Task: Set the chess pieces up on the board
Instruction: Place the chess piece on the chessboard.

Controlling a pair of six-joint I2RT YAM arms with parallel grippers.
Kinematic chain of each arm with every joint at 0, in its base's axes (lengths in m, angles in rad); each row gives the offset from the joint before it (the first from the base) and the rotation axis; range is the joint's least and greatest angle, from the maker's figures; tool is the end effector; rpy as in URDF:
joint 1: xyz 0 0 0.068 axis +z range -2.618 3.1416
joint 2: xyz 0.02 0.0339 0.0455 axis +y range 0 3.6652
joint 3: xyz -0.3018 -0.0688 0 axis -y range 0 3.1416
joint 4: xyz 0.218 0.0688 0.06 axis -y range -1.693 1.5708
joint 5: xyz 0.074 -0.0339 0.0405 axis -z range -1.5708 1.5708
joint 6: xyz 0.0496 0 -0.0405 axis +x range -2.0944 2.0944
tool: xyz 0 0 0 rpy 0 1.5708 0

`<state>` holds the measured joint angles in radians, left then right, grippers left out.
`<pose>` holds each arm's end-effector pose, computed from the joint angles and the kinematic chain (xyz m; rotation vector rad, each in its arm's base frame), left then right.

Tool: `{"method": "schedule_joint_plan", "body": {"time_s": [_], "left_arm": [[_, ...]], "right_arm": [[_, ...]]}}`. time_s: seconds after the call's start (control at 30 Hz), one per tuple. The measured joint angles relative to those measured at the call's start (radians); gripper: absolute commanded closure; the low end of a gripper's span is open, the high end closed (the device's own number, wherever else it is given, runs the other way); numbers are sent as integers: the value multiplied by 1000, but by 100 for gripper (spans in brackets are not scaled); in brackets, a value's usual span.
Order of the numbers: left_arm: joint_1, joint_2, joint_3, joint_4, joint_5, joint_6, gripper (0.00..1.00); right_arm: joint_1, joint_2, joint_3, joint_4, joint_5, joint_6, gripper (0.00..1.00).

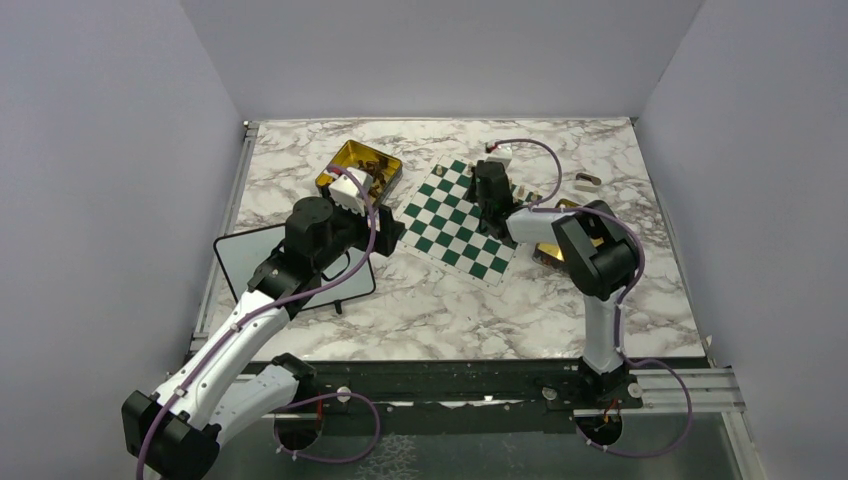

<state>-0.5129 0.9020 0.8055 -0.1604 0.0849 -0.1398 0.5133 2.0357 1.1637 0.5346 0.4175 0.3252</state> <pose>0.1504 -0.0895 0.3576 0.4047 1.8156 -0.5345 0.4055 0.2055 0.2155 0.1035 1.8792 0.1770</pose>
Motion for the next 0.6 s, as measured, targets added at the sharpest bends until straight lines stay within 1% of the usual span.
{"method": "schedule_joint_plan", "body": {"time_s": [0.3,0.6], "left_arm": [[0,0,0,0,-8,5,1],[0,0,0,-1,-23,10,1]], "right_arm": [[-18,60,0,32,2,67,97],[-33,65,6,56,8,71,96]]}}
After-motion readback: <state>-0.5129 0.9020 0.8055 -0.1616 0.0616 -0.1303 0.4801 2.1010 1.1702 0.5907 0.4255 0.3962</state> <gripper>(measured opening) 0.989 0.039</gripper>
